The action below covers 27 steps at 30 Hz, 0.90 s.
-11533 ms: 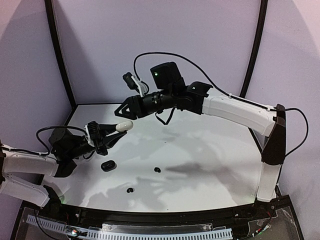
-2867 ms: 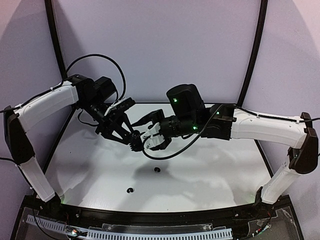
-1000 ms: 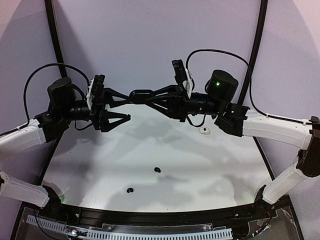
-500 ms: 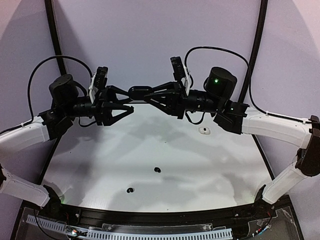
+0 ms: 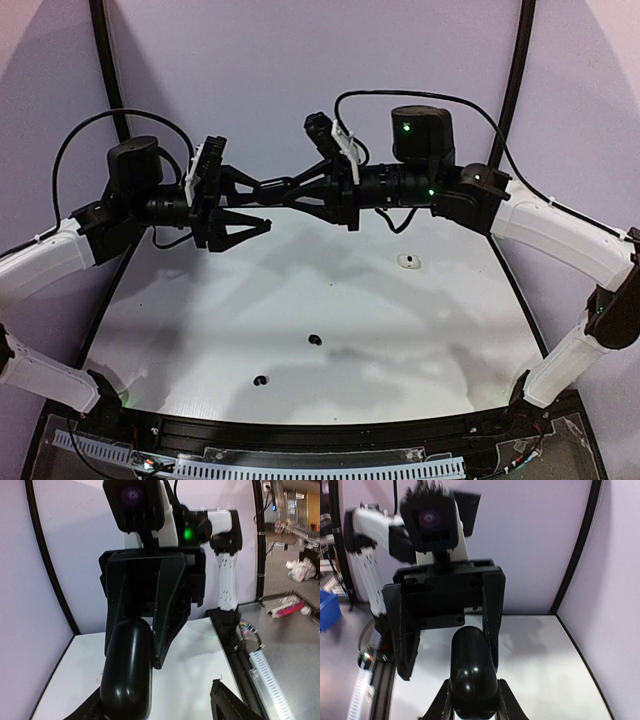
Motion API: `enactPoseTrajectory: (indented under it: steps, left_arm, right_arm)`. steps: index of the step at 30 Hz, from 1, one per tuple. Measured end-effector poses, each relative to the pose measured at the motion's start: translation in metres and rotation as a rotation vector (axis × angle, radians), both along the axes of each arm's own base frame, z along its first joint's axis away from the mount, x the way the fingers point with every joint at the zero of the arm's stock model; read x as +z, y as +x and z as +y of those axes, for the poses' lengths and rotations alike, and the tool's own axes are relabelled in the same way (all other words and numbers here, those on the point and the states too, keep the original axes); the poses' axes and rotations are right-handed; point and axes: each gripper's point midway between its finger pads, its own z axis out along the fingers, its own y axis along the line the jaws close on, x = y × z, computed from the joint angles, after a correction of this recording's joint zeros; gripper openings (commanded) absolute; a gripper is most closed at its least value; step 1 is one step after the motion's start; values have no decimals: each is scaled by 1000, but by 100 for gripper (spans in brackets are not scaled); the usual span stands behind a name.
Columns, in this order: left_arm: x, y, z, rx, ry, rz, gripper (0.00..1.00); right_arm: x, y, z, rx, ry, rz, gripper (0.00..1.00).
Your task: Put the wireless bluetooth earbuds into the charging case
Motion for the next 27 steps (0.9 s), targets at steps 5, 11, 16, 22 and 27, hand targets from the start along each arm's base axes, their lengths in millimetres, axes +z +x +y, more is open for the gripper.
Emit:
enactPoseTrajectory:
  steps: [5, 11, 16, 22, 27]
  left_arm:
    - [-11, 7, -1, 21, 64, -59, 57]
    - [-21, 6, 0, 21, 113, -78, 52]
    - [-25, 5, 0, 17, 128, -81, 50]
    - [-28, 4, 1, 14, 138, -88, 49]
    - [-29, 4, 0, 14, 142, -94, 44]
  right_arm:
    - [-15, 4, 5, -20, -111, -41, 0]
    - [-43, 2, 6, -14, -216, -35, 0]
    - [-51, 1, 5, -8, -246, -36, 0]
    - [-53, 0, 4, -5, -257, -42, 0]
    - [-54, 0, 4, -3, -260, -47, 0]
